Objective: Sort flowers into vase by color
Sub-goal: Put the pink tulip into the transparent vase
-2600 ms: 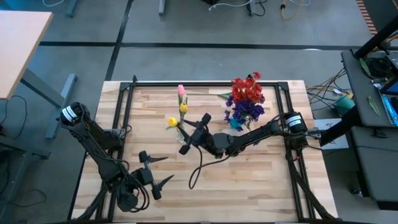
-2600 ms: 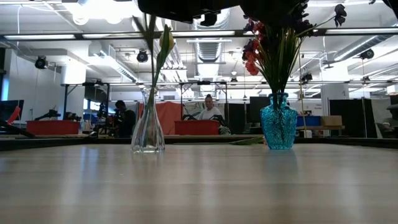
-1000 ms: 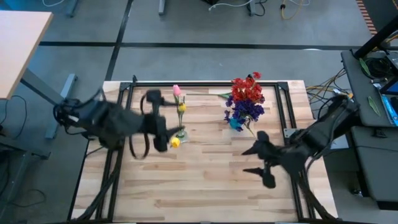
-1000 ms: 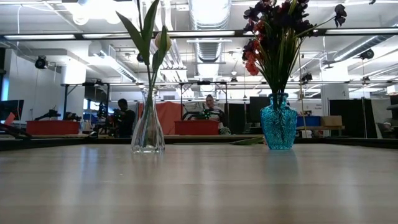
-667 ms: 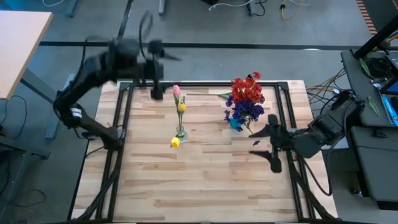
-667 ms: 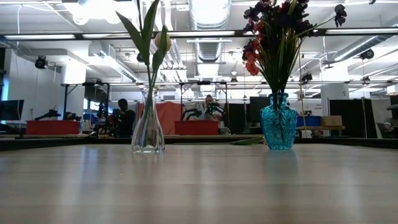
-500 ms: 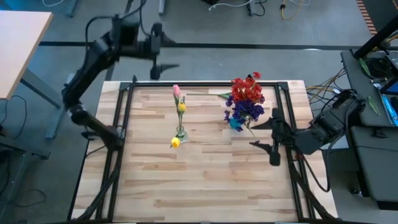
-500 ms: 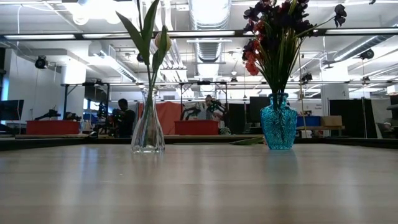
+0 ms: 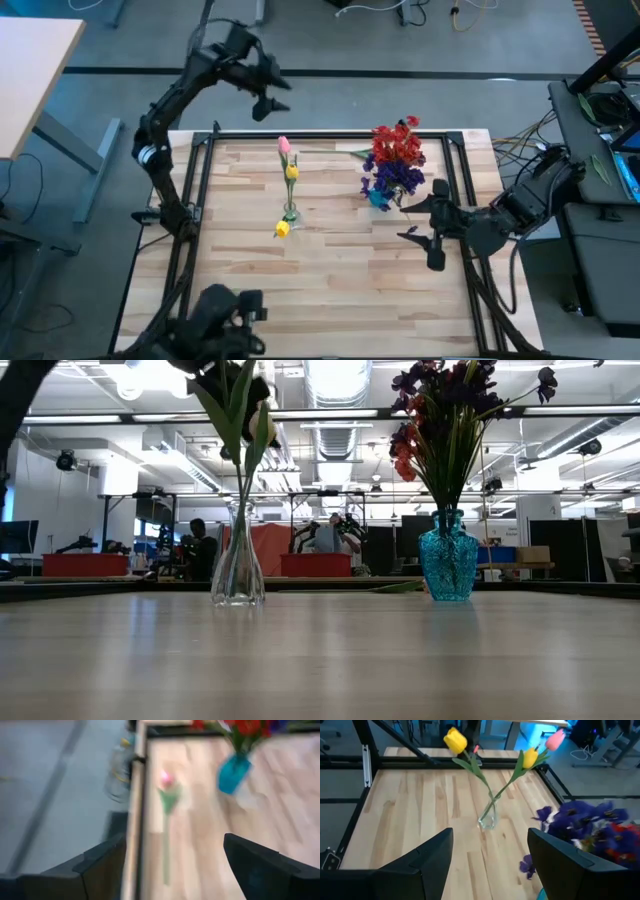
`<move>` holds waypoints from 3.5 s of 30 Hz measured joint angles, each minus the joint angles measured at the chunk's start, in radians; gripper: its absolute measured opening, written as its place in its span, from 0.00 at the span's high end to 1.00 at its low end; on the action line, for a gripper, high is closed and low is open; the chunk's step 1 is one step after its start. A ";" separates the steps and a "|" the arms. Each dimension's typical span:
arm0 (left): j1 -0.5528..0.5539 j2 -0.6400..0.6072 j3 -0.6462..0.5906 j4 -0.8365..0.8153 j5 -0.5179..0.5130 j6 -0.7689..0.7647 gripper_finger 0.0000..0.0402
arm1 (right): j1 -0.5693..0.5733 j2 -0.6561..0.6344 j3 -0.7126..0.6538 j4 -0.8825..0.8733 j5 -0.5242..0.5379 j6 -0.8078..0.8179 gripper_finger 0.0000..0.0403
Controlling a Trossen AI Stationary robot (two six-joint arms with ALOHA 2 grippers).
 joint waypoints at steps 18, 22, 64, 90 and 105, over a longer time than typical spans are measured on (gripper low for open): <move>0.032 0.021 -0.529 0.403 0.163 -0.002 0.23 | 0.000 0.086 -0.004 0.031 0.088 0.011 0.39; 0.030 0.021 -0.642 0.531 0.164 -0.049 0.23 | -0.001 0.074 -0.004 0.031 0.103 0.001 0.39; -0.176 0.314 -0.609 0.783 -0.307 -0.349 0.23 | -0.001 0.072 -0.004 0.019 0.131 -0.007 0.39; -0.183 0.384 -0.504 0.706 -0.389 -0.168 0.97 | -0.001 0.072 -0.004 0.019 0.131 0.002 0.39; -0.134 0.240 -0.509 0.637 -0.280 -0.216 1.00 | 0.000 0.072 -0.004 0.020 0.130 0.000 0.39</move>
